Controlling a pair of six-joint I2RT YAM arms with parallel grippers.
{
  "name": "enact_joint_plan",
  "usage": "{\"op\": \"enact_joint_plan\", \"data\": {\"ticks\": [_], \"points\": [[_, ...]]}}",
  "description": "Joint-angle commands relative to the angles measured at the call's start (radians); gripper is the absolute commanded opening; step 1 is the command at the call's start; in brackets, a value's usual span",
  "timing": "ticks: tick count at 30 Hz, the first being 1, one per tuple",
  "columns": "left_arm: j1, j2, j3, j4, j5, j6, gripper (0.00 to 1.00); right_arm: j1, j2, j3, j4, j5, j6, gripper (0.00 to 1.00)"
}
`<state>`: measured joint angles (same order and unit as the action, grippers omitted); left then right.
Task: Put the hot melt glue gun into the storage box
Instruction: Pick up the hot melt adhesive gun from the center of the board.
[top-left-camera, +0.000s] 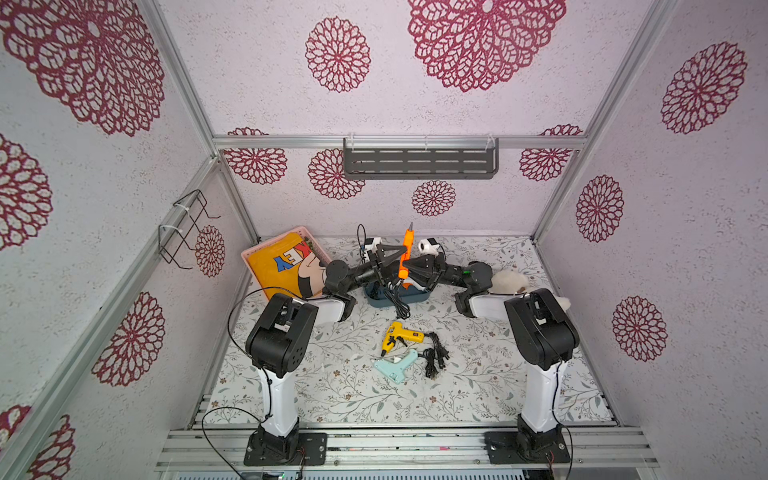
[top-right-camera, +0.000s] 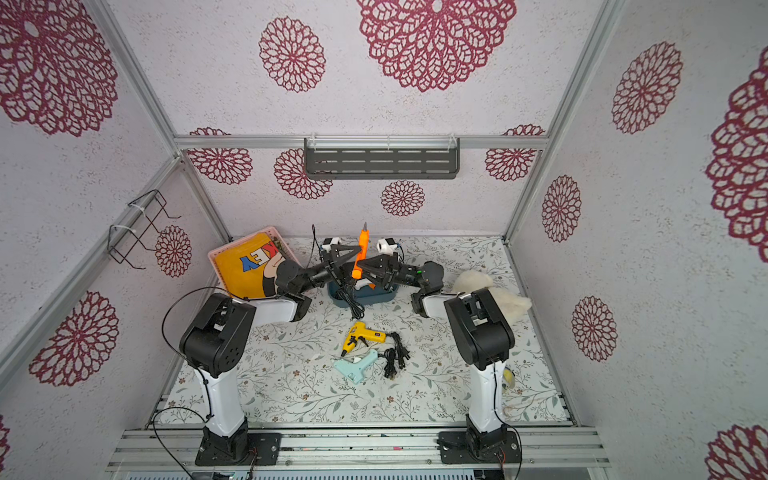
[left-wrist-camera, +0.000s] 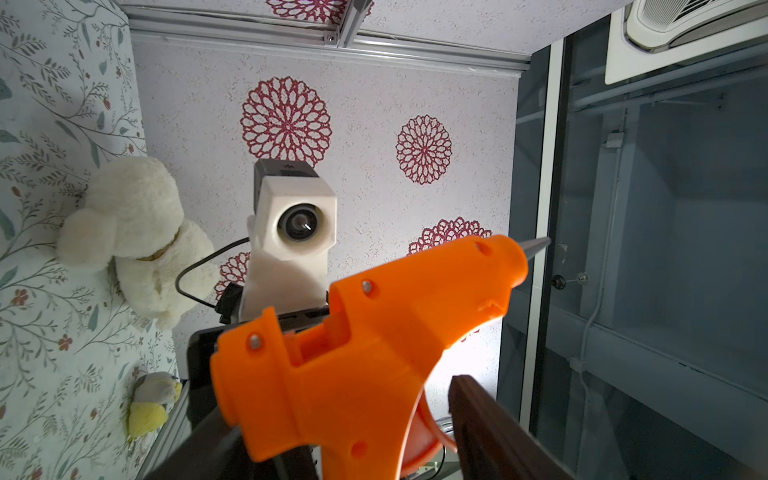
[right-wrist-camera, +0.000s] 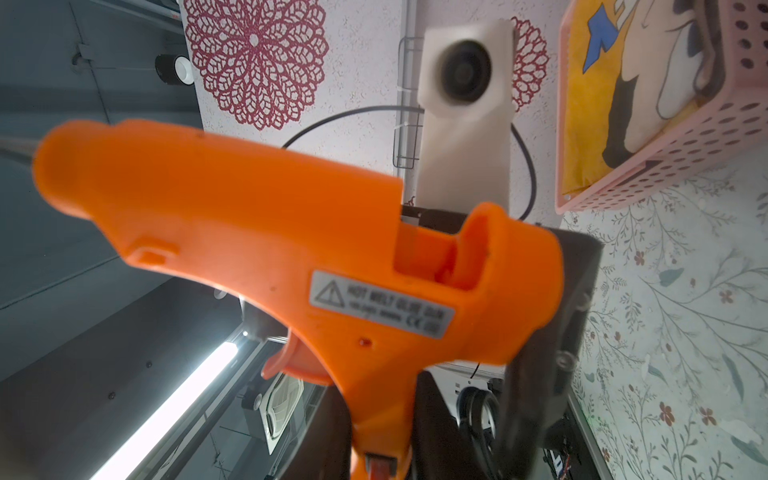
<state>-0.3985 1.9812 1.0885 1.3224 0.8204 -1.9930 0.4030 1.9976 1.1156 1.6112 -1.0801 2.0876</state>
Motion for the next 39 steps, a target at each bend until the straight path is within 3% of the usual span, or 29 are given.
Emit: {"op": "enact_joint_plan", "data": {"ticks": [1,18,22,29,39], "points": [[-0.006,-0.041,0.023,0.098,-0.016,-0.009,0.75,0.009,0.009,0.019,0.239,0.000,0.104,0.00],[-0.004,0.017,0.053,0.098,0.000,-0.024,0.47,0.024,0.003,-0.006,0.237,-0.046,0.126,0.00],[-0.006,0.015,0.051,0.099,-0.004,-0.026,0.42,0.022,0.000,-0.007,0.238,-0.047,0.126,0.13],[-0.012,0.031,0.078,0.099,0.003,-0.043,0.44,0.029,0.002,0.001,0.238,-0.058,0.126,0.03],[-0.043,0.080,0.120,0.100,0.028,-0.088,0.46,0.043,0.011,0.004,0.238,-0.069,0.134,0.03]]}}
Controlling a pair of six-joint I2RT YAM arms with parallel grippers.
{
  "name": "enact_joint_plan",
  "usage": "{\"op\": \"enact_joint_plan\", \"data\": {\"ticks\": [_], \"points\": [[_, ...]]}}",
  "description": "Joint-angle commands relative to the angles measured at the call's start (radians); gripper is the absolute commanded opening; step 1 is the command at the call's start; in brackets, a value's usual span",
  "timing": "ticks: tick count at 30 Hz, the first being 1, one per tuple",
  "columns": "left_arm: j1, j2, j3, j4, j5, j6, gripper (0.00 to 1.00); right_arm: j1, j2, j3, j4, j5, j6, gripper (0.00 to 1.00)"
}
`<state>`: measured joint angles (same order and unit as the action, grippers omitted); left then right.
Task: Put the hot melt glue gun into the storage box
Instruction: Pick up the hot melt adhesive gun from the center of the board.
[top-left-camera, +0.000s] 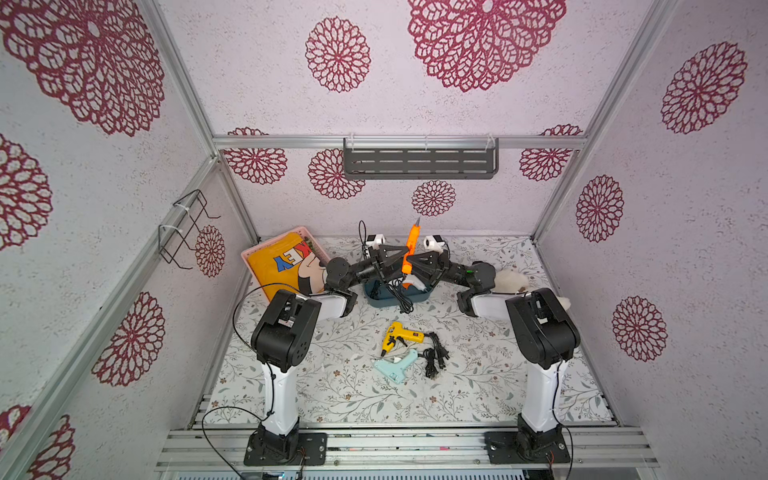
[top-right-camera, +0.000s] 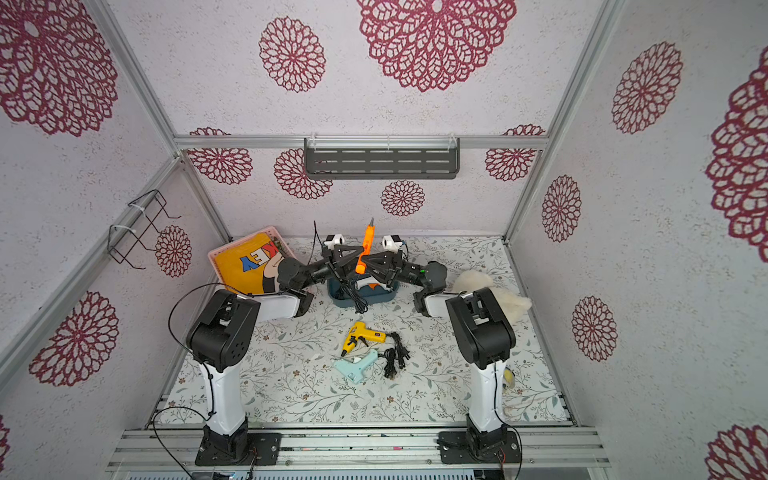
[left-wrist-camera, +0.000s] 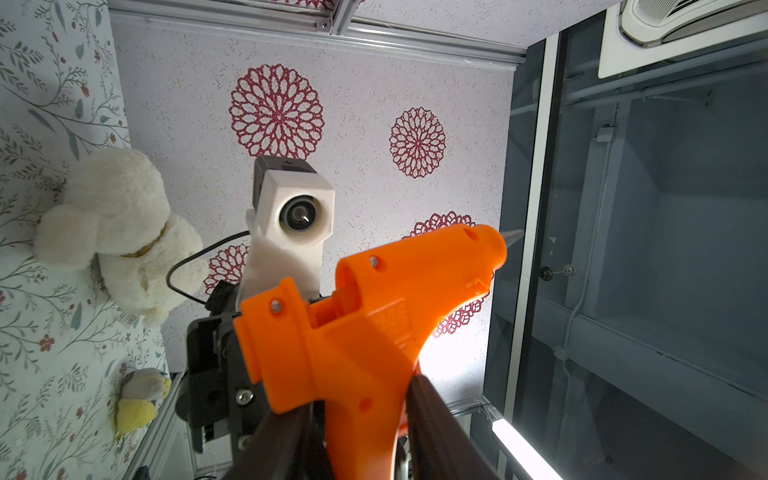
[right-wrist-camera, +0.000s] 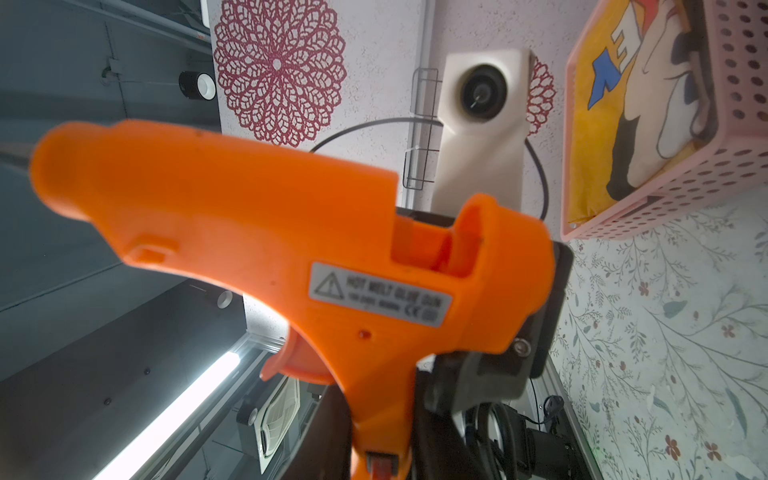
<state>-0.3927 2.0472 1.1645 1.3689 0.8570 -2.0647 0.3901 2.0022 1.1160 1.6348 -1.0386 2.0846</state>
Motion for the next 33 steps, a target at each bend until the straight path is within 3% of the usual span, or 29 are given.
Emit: {"op": "enact_joint_plan", "data": {"ticks": [1,7,12,24,25,29,33], "points": [[-0.049,0.017,0.045,0.054,-0.008,-0.020,0.47,0.060,0.009,0.005,0.214,-0.112,0.138,0.02],[-0.057,0.026,0.063,0.053,0.012,-0.034,0.55,0.081,0.025,0.007,0.214,-0.117,0.153,0.00],[-0.075,0.039,0.078,0.052,0.045,-0.054,0.54,0.098,0.036,0.010,0.213,-0.117,0.164,0.00],[-0.061,0.005,0.024,0.052,0.056,-0.045,0.30,0.106,0.042,0.005,0.212,-0.124,0.181,0.08],[-0.061,0.004,0.026,0.052,0.053,-0.044,0.28,0.106,0.040,0.005,0.212,-0.123,0.180,0.11],[-0.050,-0.019,0.020,-0.007,0.048,0.003,0.22,0.094,0.030,0.001,0.212,-0.129,0.181,0.42],[-0.025,-0.092,-0.002,-0.171,0.064,0.126,0.20,0.064,-0.013,-0.030,0.203,-0.150,0.164,0.55]]}}
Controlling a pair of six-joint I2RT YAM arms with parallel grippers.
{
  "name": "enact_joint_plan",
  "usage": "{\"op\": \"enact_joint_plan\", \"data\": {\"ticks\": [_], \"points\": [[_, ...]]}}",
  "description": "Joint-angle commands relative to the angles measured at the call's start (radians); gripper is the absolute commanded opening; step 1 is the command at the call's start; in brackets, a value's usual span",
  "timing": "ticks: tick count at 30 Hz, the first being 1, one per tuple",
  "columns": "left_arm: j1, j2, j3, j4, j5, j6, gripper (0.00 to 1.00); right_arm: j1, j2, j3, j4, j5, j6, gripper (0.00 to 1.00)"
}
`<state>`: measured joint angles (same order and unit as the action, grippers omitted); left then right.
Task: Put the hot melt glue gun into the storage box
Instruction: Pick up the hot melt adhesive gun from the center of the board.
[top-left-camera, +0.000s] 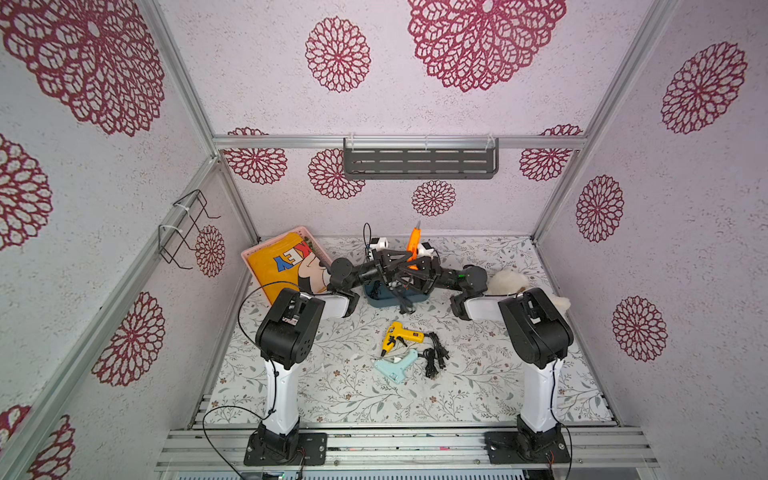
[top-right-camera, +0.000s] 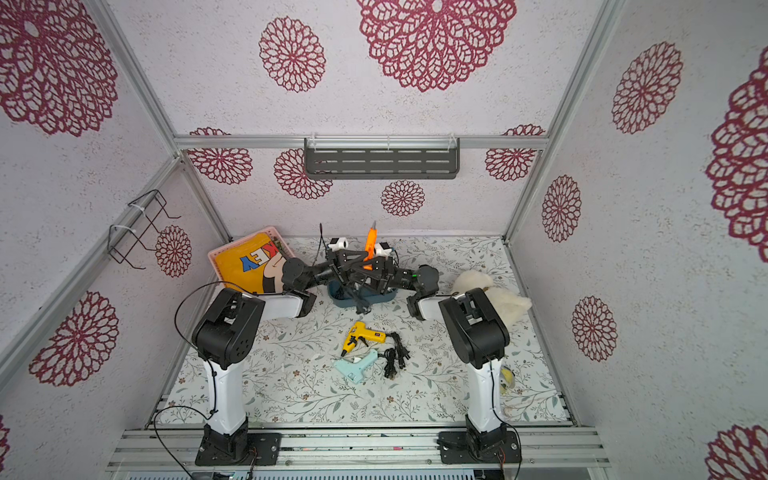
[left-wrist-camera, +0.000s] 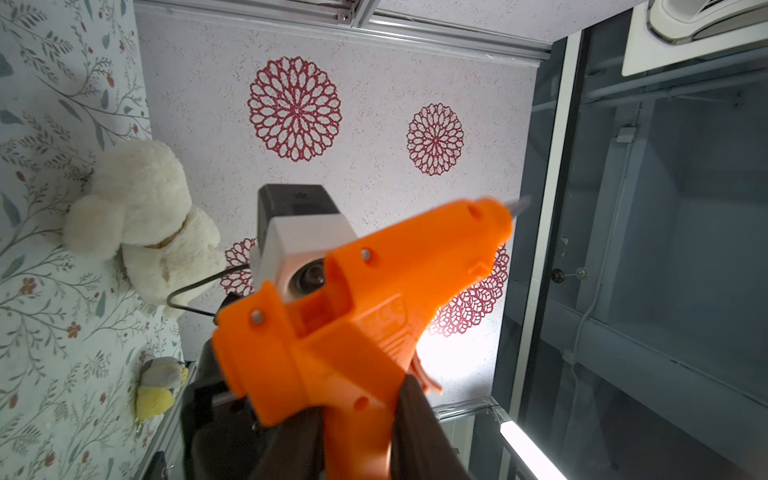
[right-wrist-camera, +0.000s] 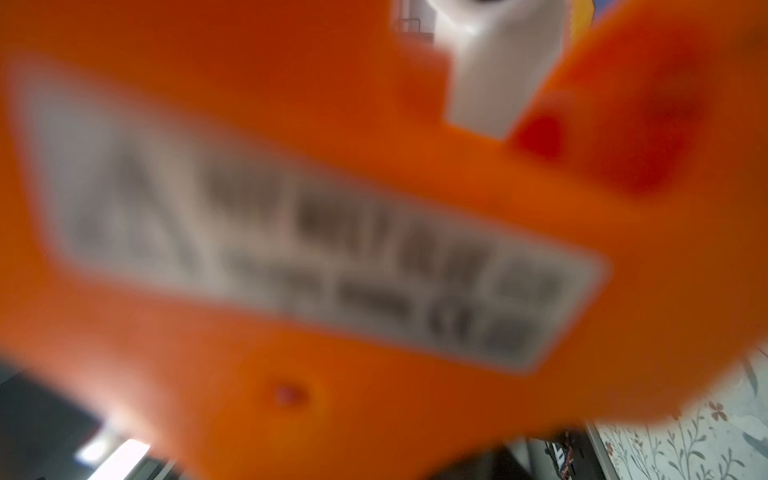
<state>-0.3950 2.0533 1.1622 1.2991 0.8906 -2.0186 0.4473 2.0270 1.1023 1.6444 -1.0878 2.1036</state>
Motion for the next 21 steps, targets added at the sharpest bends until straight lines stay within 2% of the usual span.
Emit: {"op": "enact_joint_plan", "data": {"ticks": [1,4,6,8,12,17,21], "points": [[-0.016,-0.137,0.003,-0.184,0.047,0.137,0.20,-0.003,-0.054,-0.032,0.177,-0.110,0.129,0.56],[-0.007,-0.194,0.025,-0.421,0.075,0.303,0.19,-0.028,-0.100,-0.073,0.146,-0.129,0.094,0.58],[0.002,-0.211,0.036,-0.518,0.075,0.369,0.17,-0.038,-0.123,-0.095,0.125,-0.139,0.074,0.58],[0.011,-0.224,0.040,-0.575,0.068,0.412,0.16,-0.046,-0.141,-0.112,0.109,-0.148,0.057,0.58],[0.014,-0.218,0.047,-0.583,0.059,0.418,0.14,-0.047,-0.147,-0.122,0.103,-0.151,0.050,0.53],[0.026,-0.234,0.045,-0.625,0.045,0.440,0.12,-0.067,-0.160,-0.142,0.085,-0.153,0.038,0.63],[0.048,-0.297,0.074,-0.913,0.032,0.621,0.10,-0.118,-0.200,-0.177,0.038,-0.155,-0.010,0.71]]}}
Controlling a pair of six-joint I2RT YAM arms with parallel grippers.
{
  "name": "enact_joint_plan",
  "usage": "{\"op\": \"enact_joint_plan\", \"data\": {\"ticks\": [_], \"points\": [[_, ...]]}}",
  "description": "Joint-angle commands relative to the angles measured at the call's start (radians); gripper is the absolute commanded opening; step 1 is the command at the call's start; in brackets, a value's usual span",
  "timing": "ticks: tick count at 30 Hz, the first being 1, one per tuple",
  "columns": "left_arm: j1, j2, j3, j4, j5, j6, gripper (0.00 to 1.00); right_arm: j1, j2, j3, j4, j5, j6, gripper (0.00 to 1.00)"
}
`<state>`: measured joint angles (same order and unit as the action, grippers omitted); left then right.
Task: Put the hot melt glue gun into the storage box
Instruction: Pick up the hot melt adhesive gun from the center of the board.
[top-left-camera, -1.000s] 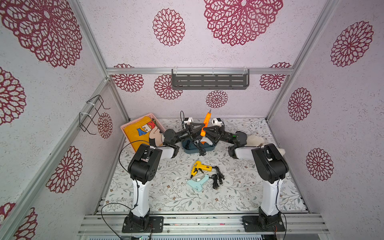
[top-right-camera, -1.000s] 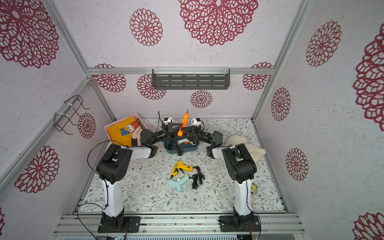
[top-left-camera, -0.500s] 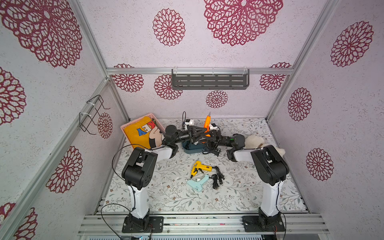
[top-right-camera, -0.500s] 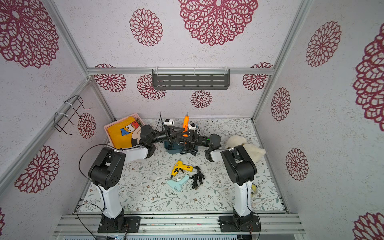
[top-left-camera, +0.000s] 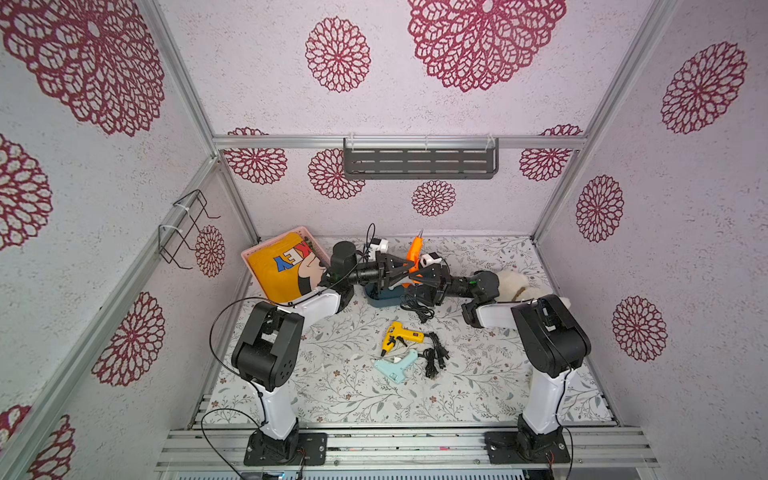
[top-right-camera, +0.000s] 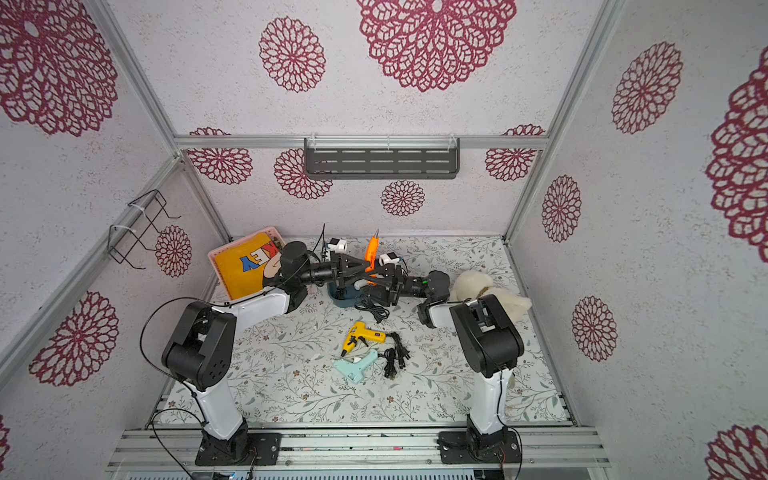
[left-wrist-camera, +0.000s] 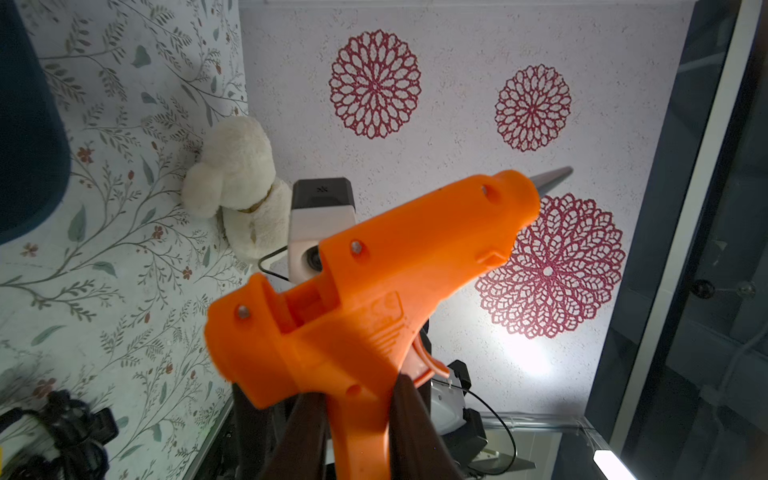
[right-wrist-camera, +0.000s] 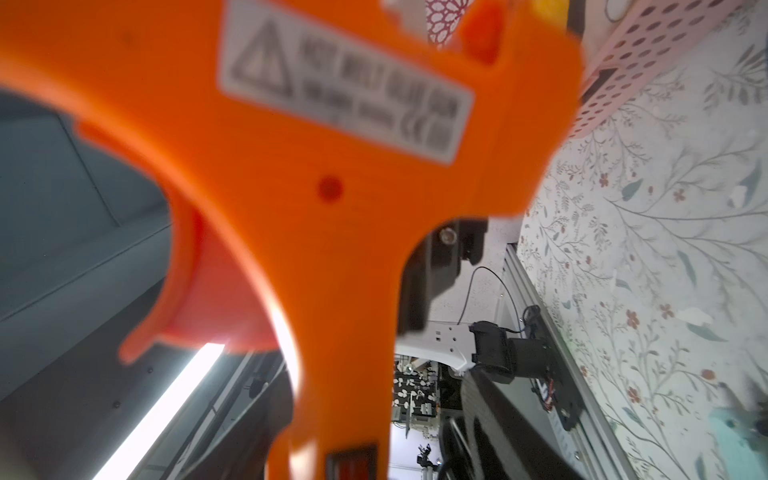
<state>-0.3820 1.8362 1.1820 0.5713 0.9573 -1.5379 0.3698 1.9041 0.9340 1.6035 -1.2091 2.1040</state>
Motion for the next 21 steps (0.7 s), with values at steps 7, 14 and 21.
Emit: {"op": "enact_joint_plan", "data": {"ticks": [7,14,21], "points": [[0.057,-0.105,0.281,-0.876,-0.113,0.619,0.04,-0.103,-0.128,-0.053,-0.019,-0.035,-0.125,0.72],[0.048,-0.027,0.566,-1.370,-0.268,0.984,0.03,-0.163,-0.163,-0.100,-0.092,-0.041,-0.189,0.72],[0.019,0.108,0.819,-1.666,-0.459,1.213,0.03,-0.202,-0.189,-0.144,-0.172,-0.042,-0.262,0.72]]}}
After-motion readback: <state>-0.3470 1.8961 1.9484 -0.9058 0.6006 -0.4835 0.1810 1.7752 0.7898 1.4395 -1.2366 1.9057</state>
